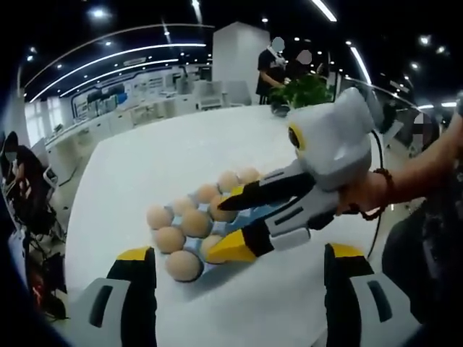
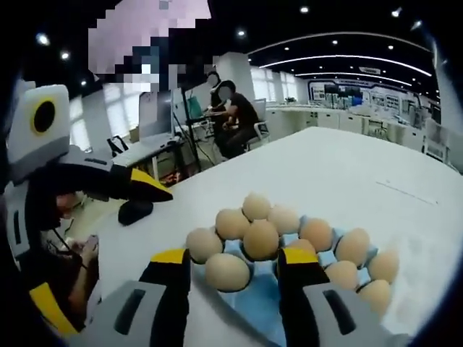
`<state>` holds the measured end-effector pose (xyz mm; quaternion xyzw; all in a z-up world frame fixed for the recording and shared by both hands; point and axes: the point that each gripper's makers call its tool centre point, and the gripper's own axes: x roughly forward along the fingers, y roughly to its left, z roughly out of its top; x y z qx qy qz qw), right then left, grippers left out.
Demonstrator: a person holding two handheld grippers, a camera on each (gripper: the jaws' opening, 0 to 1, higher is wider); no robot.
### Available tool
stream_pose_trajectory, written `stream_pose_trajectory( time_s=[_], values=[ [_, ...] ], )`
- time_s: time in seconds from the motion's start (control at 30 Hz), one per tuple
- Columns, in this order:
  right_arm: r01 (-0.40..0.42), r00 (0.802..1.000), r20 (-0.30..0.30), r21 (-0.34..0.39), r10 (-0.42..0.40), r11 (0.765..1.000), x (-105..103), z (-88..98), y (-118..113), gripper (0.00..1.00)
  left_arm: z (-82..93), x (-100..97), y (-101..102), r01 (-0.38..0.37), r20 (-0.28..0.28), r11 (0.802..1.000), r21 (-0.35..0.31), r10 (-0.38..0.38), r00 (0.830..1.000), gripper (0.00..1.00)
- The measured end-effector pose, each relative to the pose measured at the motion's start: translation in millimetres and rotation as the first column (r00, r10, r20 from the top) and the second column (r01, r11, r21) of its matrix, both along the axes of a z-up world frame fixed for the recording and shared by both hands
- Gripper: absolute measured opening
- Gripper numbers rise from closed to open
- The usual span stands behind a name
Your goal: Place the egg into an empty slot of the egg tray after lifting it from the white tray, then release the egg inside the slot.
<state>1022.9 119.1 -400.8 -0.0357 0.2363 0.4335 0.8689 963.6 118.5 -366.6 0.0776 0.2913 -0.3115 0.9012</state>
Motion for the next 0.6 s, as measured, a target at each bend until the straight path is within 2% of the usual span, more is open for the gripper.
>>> stream_pose_trajectory(
  time_s=[0.13, 0.33, 0.6],
  values=[
    [0.022, 1.000, 0.010, 0.008, -0.022, 1.000, 3, 4.2, -9, 0.59, 0.9, 1.2, -2, -0.001, 0.006, 1.000, 0.003, 0.001, 1.000, 0.98],
    [0.055, 0.998, 0.015, 0.009, -0.055, 0.998, 9, 6.1, -24, 0.65, 0.2, 0.4, -7, 0.010, 0.005, 1.000, 0.007, -0.010, 1.000, 0.98],
    [0.104, 0.994, 0.015, 0.011, -0.104, 0.995, 15, 10.6, -51, 0.66, -0.6, 1.7, -14, 0.016, 0.002, 1.000, 0.007, -0.016, 1.000, 0.98]
  ],
)
